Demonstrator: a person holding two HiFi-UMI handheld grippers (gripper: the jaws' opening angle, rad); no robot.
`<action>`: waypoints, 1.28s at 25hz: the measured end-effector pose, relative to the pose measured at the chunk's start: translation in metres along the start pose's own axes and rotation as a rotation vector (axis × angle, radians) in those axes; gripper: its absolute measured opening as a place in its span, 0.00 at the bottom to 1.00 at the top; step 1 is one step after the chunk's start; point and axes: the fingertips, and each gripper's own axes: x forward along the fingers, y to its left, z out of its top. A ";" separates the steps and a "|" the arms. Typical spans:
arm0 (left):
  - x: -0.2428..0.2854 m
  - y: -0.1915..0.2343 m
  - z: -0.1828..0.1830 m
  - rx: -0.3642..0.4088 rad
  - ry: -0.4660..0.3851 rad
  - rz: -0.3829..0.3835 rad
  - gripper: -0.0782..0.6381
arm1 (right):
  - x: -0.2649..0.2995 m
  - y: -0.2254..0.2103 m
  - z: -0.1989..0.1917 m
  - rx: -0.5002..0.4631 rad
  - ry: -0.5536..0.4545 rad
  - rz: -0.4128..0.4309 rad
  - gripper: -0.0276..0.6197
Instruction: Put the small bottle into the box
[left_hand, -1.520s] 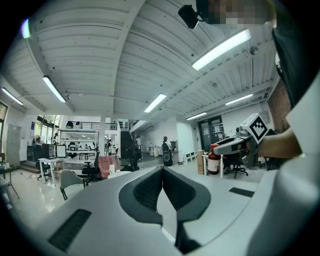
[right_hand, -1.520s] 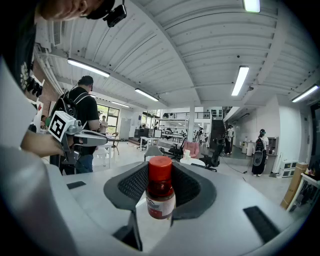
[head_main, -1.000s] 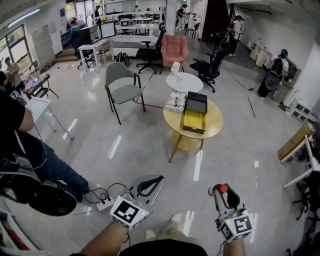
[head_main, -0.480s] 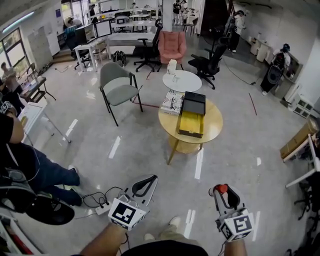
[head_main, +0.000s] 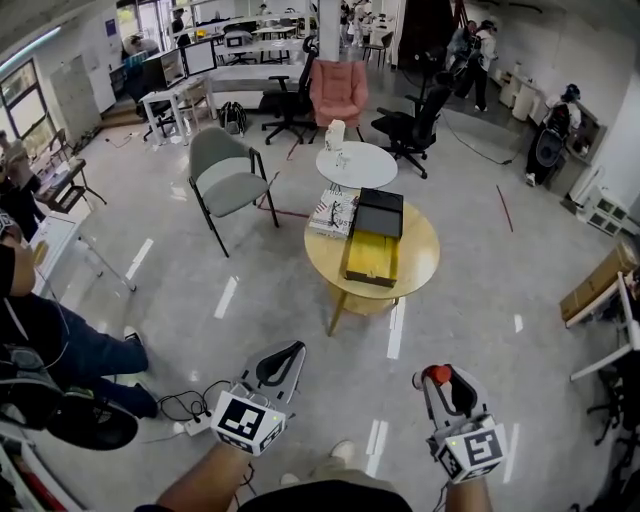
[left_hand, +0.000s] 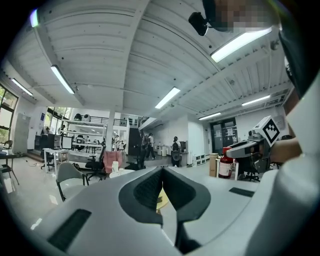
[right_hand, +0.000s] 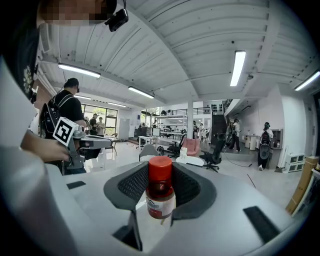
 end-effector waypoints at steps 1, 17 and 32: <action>0.006 0.001 0.001 0.001 0.003 0.010 0.13 | 0.002 -0.005 0.000 0.002 0.000 0.003 0.28; 0.058 -0.008 0.009 -0.023 0.013 0.085 0.13 | 0.021 -0.067 -0.004 -0.001 0.006 0.075 0.28; 0.072 0.002 0.006 -0.005 0.040 0.079 0.13 | 0.038 -0.080 0.002 0.020 -0.039 0.050 0.28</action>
